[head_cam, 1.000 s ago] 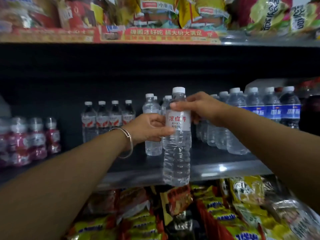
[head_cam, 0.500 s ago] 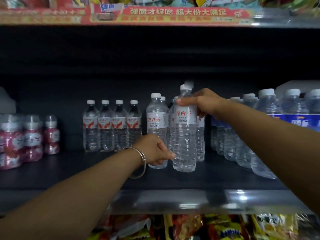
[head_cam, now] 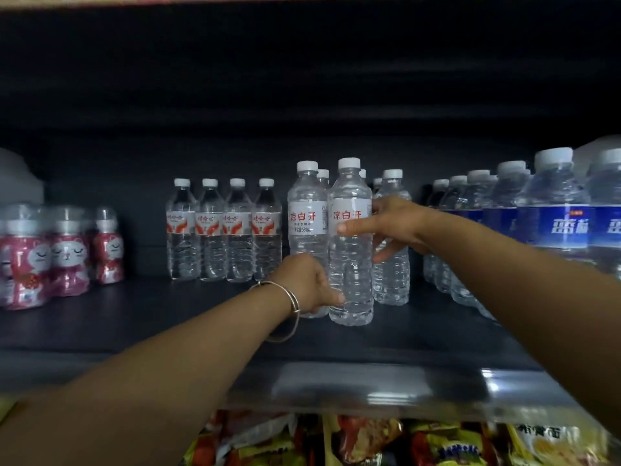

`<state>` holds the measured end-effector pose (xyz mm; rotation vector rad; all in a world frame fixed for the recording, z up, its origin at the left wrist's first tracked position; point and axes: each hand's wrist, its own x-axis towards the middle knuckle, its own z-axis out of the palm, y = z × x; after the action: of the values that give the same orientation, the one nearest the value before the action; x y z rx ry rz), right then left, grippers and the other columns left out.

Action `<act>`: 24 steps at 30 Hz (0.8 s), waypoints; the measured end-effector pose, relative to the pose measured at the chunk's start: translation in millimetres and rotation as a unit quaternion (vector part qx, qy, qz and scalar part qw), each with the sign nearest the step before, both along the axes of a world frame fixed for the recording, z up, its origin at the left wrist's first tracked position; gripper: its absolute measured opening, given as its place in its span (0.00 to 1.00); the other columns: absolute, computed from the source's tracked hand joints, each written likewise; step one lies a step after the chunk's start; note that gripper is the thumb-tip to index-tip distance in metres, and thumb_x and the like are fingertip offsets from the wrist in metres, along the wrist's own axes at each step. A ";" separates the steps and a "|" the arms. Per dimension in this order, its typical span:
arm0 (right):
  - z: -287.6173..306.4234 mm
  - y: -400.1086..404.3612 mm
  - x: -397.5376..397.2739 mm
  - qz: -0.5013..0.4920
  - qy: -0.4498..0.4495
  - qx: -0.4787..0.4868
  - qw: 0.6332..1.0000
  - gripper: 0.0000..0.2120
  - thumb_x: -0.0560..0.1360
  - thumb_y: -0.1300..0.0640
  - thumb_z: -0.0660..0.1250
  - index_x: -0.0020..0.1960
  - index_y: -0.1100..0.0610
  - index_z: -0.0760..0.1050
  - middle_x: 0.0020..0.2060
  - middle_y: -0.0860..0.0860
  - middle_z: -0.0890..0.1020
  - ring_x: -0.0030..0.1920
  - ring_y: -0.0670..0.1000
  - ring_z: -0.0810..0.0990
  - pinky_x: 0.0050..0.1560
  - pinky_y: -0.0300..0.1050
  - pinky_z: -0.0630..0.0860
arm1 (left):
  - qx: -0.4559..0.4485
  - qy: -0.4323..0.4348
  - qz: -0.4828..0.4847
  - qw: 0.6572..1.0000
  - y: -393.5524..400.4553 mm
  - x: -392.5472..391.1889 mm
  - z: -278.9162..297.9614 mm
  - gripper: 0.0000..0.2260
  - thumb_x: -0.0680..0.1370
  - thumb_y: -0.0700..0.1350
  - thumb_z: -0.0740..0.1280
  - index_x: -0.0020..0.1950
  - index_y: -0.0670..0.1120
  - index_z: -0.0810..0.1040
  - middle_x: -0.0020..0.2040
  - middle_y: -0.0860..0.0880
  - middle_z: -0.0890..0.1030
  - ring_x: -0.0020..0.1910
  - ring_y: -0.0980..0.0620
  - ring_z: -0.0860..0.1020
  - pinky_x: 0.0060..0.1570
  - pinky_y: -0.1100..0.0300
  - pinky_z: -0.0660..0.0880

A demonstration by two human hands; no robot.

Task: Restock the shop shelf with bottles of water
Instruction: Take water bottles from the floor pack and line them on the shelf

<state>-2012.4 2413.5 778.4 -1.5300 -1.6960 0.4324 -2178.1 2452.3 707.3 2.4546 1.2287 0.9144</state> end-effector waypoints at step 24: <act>-47.6 -36.5 -35.3 -0.230 -0.160 0.132 0.951 0.30 0.74 0.44 0.67 0.69 0.59 0.65 0.56 0.55 0.76 0.53 0.54 0.75 0.52 0.45 0.73 | 0.111 0.098 -0.015 0.989 -28.1 -20.3 -2.8 0.13 0.75 0.47 0.68 0.55 0.41 0.76 0.55 0.43 0.79 0.54 0.44 0.76 0.55 0.53 0.74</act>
<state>-2047.7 2377.0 730.8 -1.7877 -1.4833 -0.2907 -2198.4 2424.2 704.5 2.7887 1.2035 0.8584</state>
